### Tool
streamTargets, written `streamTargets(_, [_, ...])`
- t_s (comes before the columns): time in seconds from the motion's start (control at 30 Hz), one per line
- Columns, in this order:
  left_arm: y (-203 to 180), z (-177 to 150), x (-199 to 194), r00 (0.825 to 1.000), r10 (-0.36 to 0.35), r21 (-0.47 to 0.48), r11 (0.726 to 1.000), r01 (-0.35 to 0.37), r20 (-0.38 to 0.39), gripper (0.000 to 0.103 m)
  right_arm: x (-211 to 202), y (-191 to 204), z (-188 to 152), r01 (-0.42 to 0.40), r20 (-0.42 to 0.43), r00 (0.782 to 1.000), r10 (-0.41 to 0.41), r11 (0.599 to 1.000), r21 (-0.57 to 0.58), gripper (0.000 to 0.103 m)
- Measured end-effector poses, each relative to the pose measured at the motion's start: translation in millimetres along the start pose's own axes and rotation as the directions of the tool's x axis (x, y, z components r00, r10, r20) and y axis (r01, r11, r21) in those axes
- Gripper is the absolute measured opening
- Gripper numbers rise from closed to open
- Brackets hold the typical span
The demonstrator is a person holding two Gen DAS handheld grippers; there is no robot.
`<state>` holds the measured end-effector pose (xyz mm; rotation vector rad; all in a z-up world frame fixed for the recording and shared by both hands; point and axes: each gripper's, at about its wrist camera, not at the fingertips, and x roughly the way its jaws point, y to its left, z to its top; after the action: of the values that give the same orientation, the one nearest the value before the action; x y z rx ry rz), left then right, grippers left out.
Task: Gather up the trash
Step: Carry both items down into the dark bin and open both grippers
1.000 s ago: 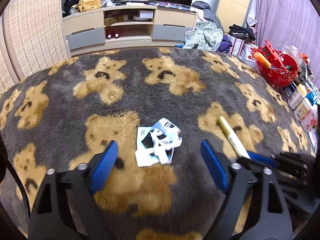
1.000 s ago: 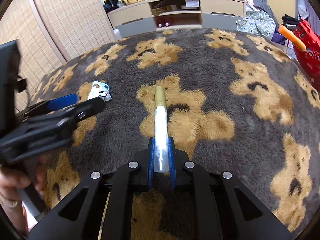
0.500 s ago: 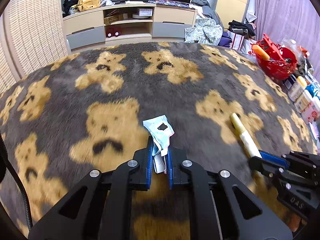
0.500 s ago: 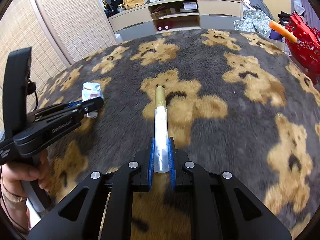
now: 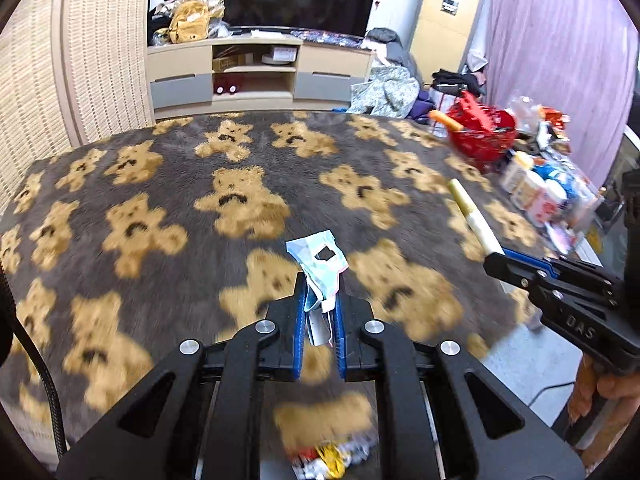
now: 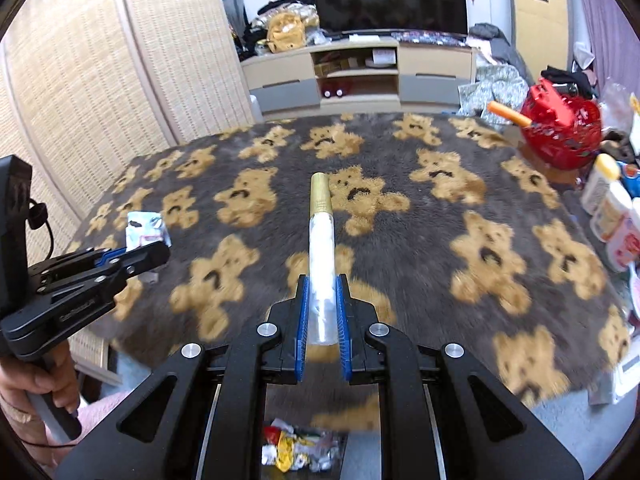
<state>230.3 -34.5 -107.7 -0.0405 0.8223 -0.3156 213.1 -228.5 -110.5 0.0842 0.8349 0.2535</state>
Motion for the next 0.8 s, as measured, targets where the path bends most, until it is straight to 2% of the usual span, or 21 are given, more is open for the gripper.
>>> streamTargets(0.2, [-20.3, -39.7, -58.0, 0.999, -0.02, 0.008, 1.0, 0.02, 0.041, 0.011, -49.1, 12.8, -32.7, -0.008, 0.035, 0.999, 0.009, 1.0, -0.021, 0.014])
streamTargets(0.33, [-30.6, -73.7, -75.5, 0.999, -0.017, 0.01, 1.0, 0.016, 0.048, 0.011, -63.5, 21.0, -61.2, -0.025, 0.03, 0.999, 0.026, 0.999, -0.027, 0.014])
streamTargets(0.57, [-33.1, -135.8, -67.9, 0.999, -0.036, -0.02, 0.999, 0.036, -0.012, 0.011, -60.0, 24.9, -109.8, -0.042, -0.029, 0.999, 0.042, 0.999, 0.005, 0.014])
streamTargets(0.8, [-32.0, -182.7, -45.9, 0.996, -0.043, -0.04, 0.998, 0.04, -0.082, 0.011, -42.6, 26.8, -155.0, -0.047, -0.105, 0.993, 0.053, 0.997, 0.057, 0.014])
